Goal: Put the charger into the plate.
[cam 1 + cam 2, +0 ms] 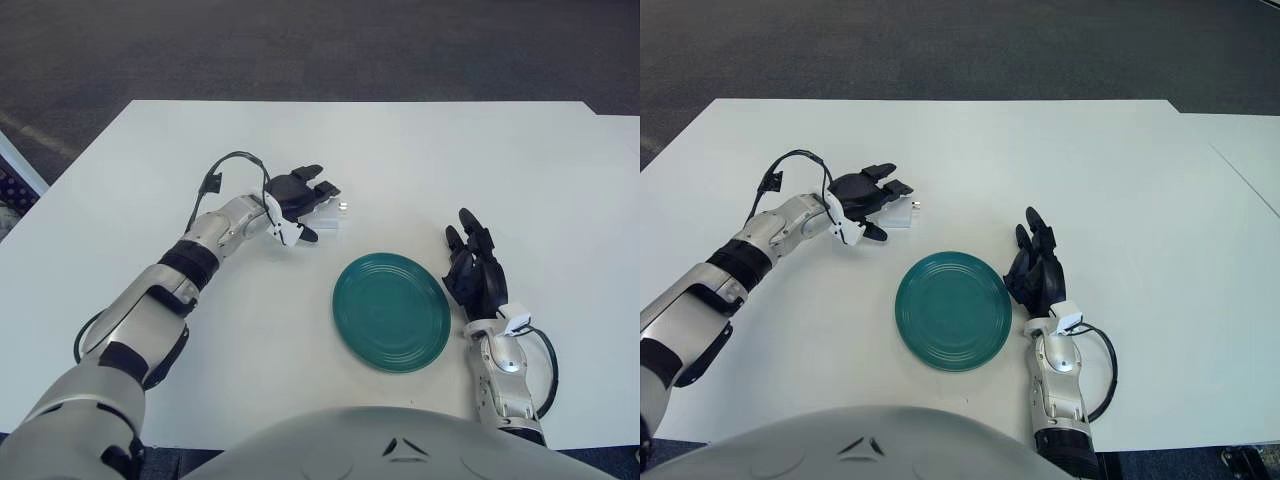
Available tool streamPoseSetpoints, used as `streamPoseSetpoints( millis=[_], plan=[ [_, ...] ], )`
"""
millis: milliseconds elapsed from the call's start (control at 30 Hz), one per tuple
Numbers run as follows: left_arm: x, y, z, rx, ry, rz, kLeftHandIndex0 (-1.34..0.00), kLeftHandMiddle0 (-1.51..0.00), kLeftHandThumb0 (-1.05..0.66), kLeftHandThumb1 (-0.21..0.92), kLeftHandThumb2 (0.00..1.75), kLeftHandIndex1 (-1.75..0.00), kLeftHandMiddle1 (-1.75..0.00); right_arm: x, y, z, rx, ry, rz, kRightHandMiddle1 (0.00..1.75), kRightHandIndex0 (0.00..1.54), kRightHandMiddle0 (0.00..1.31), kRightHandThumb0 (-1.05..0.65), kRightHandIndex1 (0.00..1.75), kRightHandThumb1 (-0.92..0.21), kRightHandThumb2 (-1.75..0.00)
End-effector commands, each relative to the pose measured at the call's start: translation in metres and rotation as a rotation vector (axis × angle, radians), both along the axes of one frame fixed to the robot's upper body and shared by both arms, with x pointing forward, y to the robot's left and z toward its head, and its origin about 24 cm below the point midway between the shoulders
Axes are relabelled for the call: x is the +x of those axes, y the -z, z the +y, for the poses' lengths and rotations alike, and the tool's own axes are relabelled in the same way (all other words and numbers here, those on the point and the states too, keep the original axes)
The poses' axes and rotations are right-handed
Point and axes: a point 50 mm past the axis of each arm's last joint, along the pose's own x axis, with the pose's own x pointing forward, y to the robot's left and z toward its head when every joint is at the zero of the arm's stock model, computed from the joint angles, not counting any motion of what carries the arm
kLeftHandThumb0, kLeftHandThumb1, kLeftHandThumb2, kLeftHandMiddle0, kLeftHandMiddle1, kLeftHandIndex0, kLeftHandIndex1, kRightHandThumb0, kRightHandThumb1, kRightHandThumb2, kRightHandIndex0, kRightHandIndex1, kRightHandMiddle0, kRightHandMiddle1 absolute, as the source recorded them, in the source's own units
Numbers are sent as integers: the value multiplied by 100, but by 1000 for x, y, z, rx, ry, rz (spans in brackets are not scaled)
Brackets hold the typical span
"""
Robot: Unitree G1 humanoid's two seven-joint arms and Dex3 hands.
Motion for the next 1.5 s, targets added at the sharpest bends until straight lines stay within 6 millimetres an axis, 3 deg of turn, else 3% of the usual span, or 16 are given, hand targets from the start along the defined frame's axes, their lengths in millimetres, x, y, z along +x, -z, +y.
streamPoseSetpoints(
  millis=[0, 700, 1167, 1300, 1400, 1467],
  plan=[
    [7, -6, 0, 23, -1, -40, 0, 0, -105, 92, 44, -48, 0, -27, 39, 3, 58, 15, 241, 30, 14, 0, -90, 1, -92, -95],
    [24, 0, -1, 41, -118, -38, 0, -1, -105, 92, 50, -48, 0, -28, 42, 4, 56, 15, 244, 32, 14, 0, -91, 0, -92, -95],
    [24, 16, 1, 20, -184, 13, 0, -21, -105, 92, 50, -102, -6, -31, 41, 2, 53, 15, 241, 30, 12, 0, -90, 0, -92, -96],
    [23, 20, 1, 15, -192, 43, 0, -18, -105, 92, 51, -125, -71, -31, 41, 1, 52, 19, 239, 30, 13, 0, -90, 0, -92, -96],
    [22, 22, 0, 32, -187, 91, -1, -19, -105, 92, 56, -135, -108, -32, 40, 1, 49, 22, 234, 31, 13, 0, -90, 1, -92, -96],
    [22, 22, 0, 38, -184, 107, -1, -20, -105, 92, 58, -140, -123, -32, 40, 1, 48, 23, 232, 31, 14, 0, -90, 1, -92, -96]
  ],
)
